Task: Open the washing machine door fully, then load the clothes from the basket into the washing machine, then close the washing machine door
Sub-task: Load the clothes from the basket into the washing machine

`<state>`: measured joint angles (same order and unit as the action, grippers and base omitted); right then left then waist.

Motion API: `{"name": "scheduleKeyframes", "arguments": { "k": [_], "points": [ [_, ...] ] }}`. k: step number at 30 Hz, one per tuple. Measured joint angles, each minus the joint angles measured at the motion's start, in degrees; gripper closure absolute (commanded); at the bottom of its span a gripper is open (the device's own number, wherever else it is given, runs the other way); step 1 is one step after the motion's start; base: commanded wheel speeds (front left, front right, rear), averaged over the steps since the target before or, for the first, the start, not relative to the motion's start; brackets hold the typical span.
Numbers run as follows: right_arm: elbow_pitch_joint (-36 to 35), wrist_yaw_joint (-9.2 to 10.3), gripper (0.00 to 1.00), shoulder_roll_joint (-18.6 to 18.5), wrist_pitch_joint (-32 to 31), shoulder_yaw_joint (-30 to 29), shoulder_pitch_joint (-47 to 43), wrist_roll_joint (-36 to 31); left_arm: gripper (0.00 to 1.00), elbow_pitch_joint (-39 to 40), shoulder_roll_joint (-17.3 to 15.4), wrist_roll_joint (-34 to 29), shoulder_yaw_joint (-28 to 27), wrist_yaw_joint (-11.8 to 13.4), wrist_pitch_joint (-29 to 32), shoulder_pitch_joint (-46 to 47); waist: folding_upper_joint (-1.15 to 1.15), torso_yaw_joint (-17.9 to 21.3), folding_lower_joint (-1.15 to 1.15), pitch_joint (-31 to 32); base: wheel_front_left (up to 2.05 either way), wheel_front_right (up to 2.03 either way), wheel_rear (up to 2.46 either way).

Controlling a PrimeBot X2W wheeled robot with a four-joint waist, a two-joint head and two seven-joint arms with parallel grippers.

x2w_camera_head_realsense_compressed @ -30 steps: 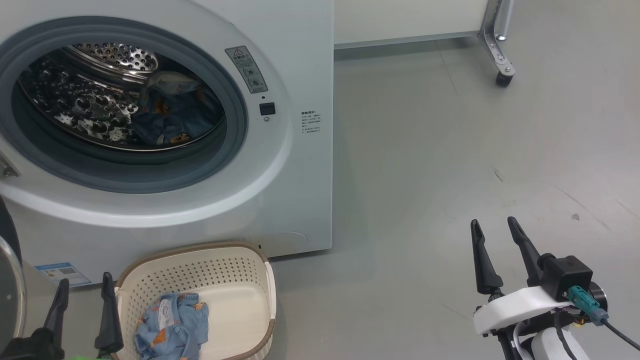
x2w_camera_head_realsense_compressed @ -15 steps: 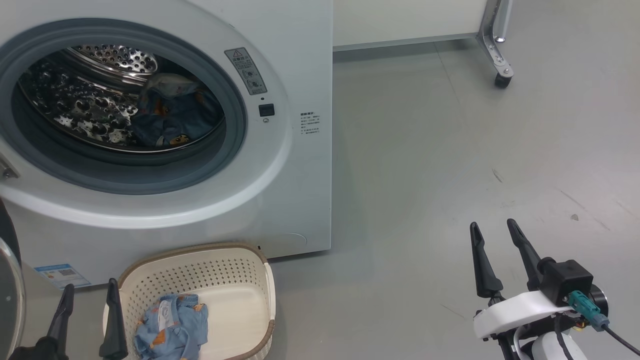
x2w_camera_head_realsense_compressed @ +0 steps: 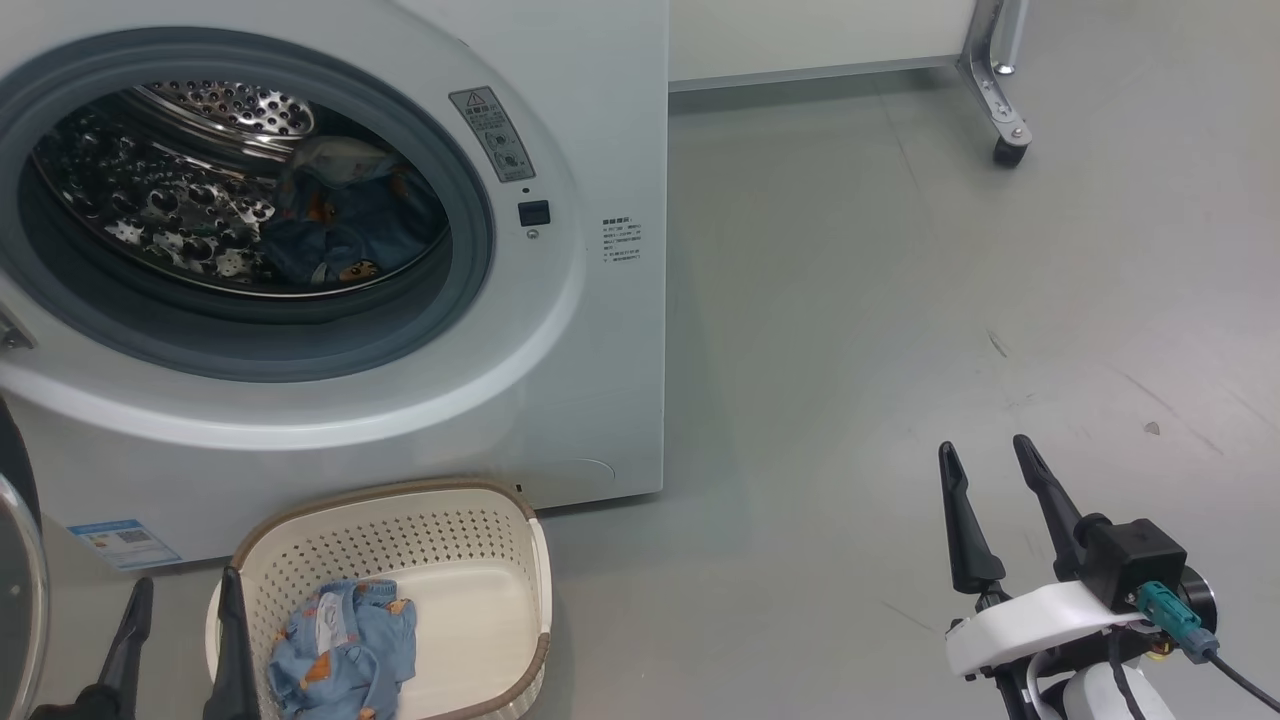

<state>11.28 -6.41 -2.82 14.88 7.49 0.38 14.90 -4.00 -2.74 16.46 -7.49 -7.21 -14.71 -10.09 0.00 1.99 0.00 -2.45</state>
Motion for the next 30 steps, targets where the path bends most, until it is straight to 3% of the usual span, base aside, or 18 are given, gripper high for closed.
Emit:
{"name": "scheduleKeyframes", "arguments": {
  "k": [13, 30],
  "points": [
    [-1.33, 0.00, 0.00, 0.03, 0.00, 0.29, -0.03, 0.00, 0.00, -0.60, 0.09, 0.75, 0.69, 0.00, 0.00, -0.54, 0.00, 0.16, 0.00, -3.34, 0.00, 0.00, 0.00],
    [-2.76, 0.00, 0.00, 0.22, 0.00, 2.24, 0.65, 0.19, 0.00, -8.99, 0.21, 4.28, 3.61, 0.00, 0.01, 6.34, 0.00, 1.80, -0.01, -15.16, 0.00, 0.00, 0.00]
  ]
}}
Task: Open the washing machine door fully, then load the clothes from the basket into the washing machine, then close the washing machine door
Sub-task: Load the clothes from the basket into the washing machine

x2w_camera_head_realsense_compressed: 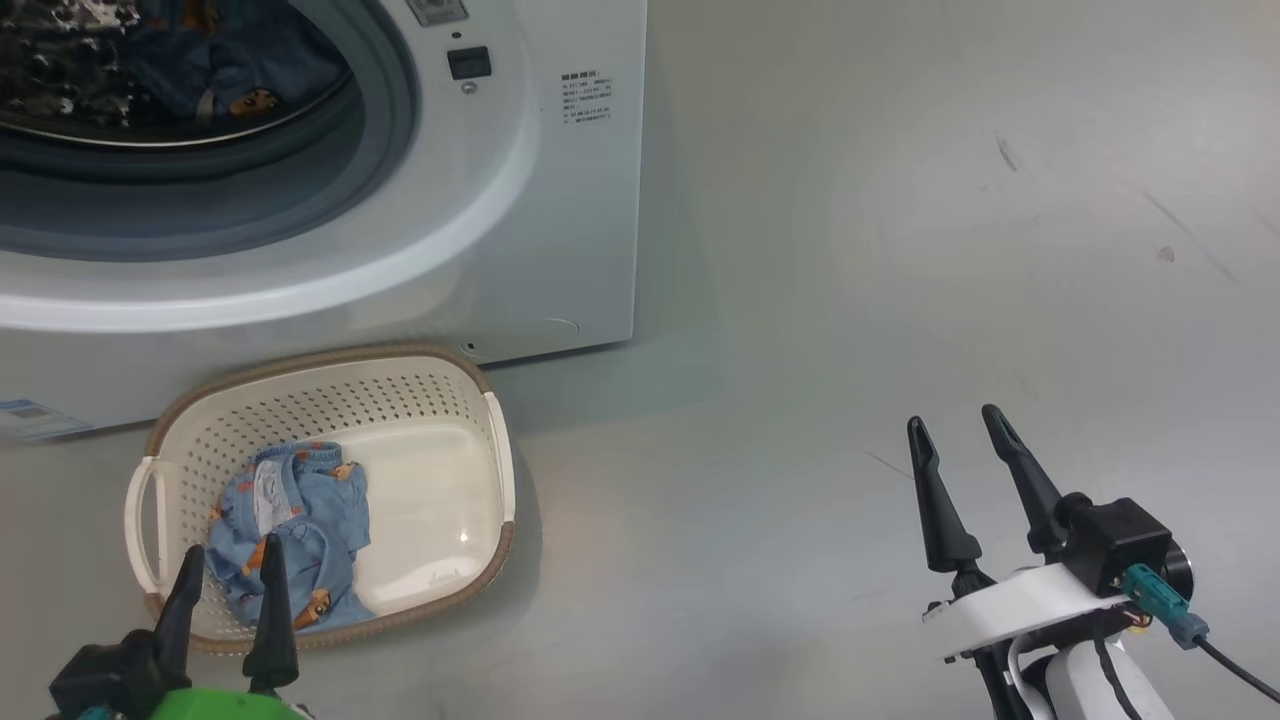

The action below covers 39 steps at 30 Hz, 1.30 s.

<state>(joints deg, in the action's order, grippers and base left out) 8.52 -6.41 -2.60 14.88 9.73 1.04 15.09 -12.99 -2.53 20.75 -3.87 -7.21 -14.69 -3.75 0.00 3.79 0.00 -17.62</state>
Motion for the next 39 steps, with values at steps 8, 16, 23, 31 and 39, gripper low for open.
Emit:
{"name": "scheduleKeyframes", "arguments": {
  "k": [8, 16, 23, 31, 39],
  "points": [
    [-1.09, 0.00, 0.00, 0.00, 0.00, 0.83, 3.48, 0.55, 0.00, -3.67, 0.03, -0.11, 0.88, 0.00, 0.00, 7.55, 0.00, 1.19, 0.00, -7.23, 0.00, 0.00, 0.00],
    [-2.19, 0.02, 0.00, 0.00, 0.00, 1.87, 6.76, 1.44, 0.00, -7.95, -0.57, -0.09, 0.37, 0.00, 0.00, 15.19, 0.00, 2.40, 0.00, -13.76, 0.00, 0.00, 0.00],
    [-3.27, 0.09, 0.00, -0.02, 0.00, 2.77, 9.20, 2.46, 0.00, -11.28, -3.12, -0.10, 0.00, 0.00, 1.08, 22.49, 0.00, 3.74, -0.01, -19.49, 0.00, 0.00, 0.00],
    [-4.61, 1.00, 0.00, -0.02, 0.00, 3.23, 11.54, 3.55, 0.00, -16.19, -6.91, -2.07, -0.70, 1.53, 4.83, 29.75, 0.00, 5.40, -0.01, -26.07, 0.00, 0.00, 0.00],
    [-5.27, 1.03, 0.00, -0.03, 0.00, 4.35, 14.86, 3.97, 0.00, -21.92, -9.96, -5.76, 0.07, 5.23, 9.39, 37.24, 0.00, 6.44, -0.01, -32.23, 0.00, 0.00, 0.00]
  ]
}}
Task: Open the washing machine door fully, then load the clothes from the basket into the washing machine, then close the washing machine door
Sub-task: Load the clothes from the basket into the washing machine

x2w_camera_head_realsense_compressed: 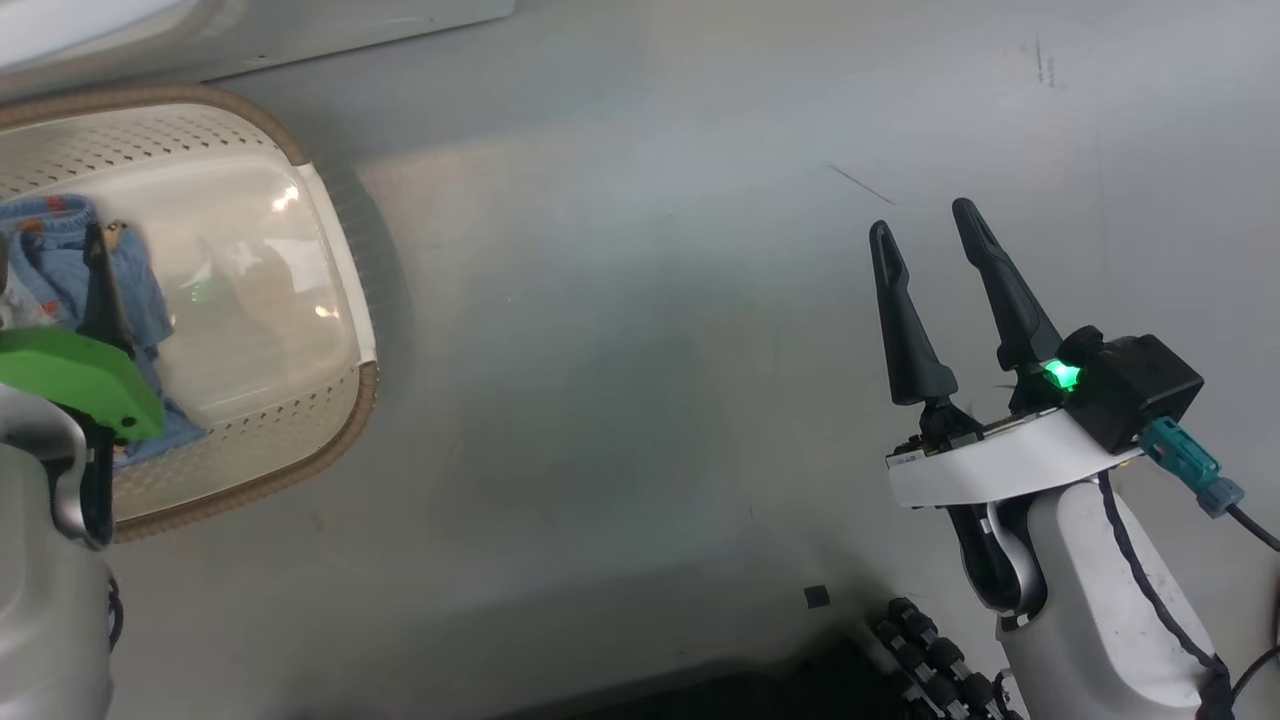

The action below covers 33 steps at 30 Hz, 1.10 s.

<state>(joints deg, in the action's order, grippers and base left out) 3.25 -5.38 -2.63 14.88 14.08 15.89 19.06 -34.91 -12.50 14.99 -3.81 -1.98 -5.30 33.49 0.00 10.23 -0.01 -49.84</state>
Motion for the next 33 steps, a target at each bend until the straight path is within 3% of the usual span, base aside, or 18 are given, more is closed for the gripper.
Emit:
{"name": "scheduleKeyframes", "arguments": {
  "k": [11, 33],
  "points": [
    [0.18, 0.51, 0.00, -0.02, 0.00, 0.60, 1.57, 1.63, 0.00, -9.59, -3.86, -4.80, 0.68, 5.75, 5.91, 4.36, 0.00, 0.98, 0.00, -4.46, 0.00, 0.00, 0.00],
    [0.00, 1.43, 0.00, -0.02, 0.00, 2.67, 2.51, 3.50, 0.00, -16.97, -8.45, -13.45, 7.27, 6.93, 19.44, 12.95, 0.00, 1.65, 0.01, -9.24, 0.00, 0.00, 0.00]
  ]
}}
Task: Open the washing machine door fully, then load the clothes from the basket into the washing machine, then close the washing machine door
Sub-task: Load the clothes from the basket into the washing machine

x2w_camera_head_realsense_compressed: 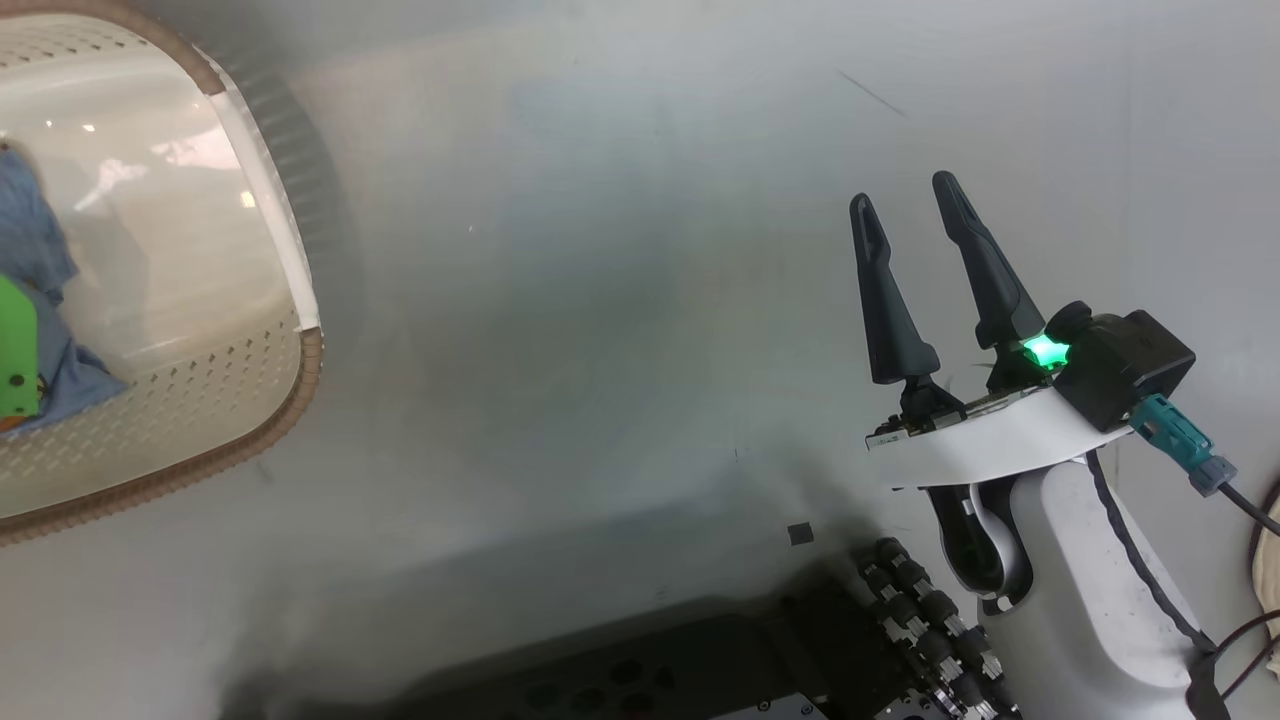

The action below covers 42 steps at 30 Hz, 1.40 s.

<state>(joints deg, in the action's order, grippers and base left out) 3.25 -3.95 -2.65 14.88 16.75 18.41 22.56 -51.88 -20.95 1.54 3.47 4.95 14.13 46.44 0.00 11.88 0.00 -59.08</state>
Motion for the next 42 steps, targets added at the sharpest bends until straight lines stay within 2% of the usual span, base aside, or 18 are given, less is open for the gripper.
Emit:
{"name": "scheduleKeyframes", "arguments": {
  "k": [7, 20, 21, 22, 23, 24, 25, 26, 37, 42],
  "points": [
    [-0.67, 0.08, 0.00, -0.01, 0.00, 0.86, 1.31, 0.94, 0.00, -0.96, -0.34, -1.03, 0.33, 0.14, 2.23, 3.09, 0.00, 0.22, 0.00, -2.61, 0.00, 0.00, 0.00],
    [-0.71, 0.56, 0.00, -0.01, 0.00, 1.33, 1.32, 2.13, 0.00, -3.22, -0.15, -1.98, 1.87, 0.55, 2.46, 4.95, 0.00, 0.90, 0.00, -4.59, 0.00, 0.00, 0.00],
    [-0.71, 0.56, 0.00, -0.01, 0.00, 1.37, 1.32, 2.13, 0.07, -3.27, -0.07, -1.98, 1.78, 0.56, 2.45, 5.31, 0.00, 0.93, 0.00, -4.63, 0.00, 0.00, 0.00],
    [-0.71, 0.57, 0.00, -0.01, 0.00, 1.37, 1.32, 2.13, 0.27, -3.30, 0.10, -1.94, 1.46, 0.56, 2.43, 5.56, 0.00, 0.96, 0.00, -4.66, 0.00, 0.00, 0.00],
    [-0.71, 0.57, 0.00, -0.01, 0.00, 1.36, 1.31, 2.13, 0.52, -3.42, 0.25, -1.80, 1.15, 0.56, 2.43, 5.77, 0.00, 0.98, 0.00, -4.68, 0.00, 0.00, 0.00],
    [-0.73, 0.58, 0.00, -0.01, 0.00, 1.34, 1.31, 2.13, 0.62, -3.57, 0.47, -1.24, 0.65, 0.56, 2.43, 5.93, 0.00, 1.01, 0.00, -4.70, 0.00, 0.00, 0.00],
    [-0.73, 0.59, 0.00, -0.01, 0.00, 1.26, 1.30, 2.13, 0.89, -3.82, 0.98, -0.20, 0.01, 0.57, 2.07, 6.21, 0.00, 1.05, 0.00, -4.73, 0.00, 0.00, 0.00],
    [-0.73, 0.66, 0.00, -0.01, 0.00, 1.20, 1.30, 2.13, 1.00, -4.02, 1.24, -0.21, 0.07, 0.58, 1.92, 6.39, 0.00, 1.08, 0.00, -4.73, 0.00, 0.00, 0.00],
    [-1.09, 1.08, 0.00, -0.01, 0.00, 0.75, 2.99, 2.55, 1.00, -4.38, 2.13, 0.41, 0.03, 0.70, -2.63, 6.48, 0.00, 1.25, 0.00, -4.07, 0.00, 0.00, 0.00],
    [-0.98, 1.05, 0.00, -0.02, 0.00, -0.01, 4.45, 2.55, 1.00, -4.54, 4.25, 1.29, -0.22, 0.36, -6.12, 6.33, 0.00, 1.17, 0.00, -2.48, 0.00, 0.00, 0.00]
  ]
}}
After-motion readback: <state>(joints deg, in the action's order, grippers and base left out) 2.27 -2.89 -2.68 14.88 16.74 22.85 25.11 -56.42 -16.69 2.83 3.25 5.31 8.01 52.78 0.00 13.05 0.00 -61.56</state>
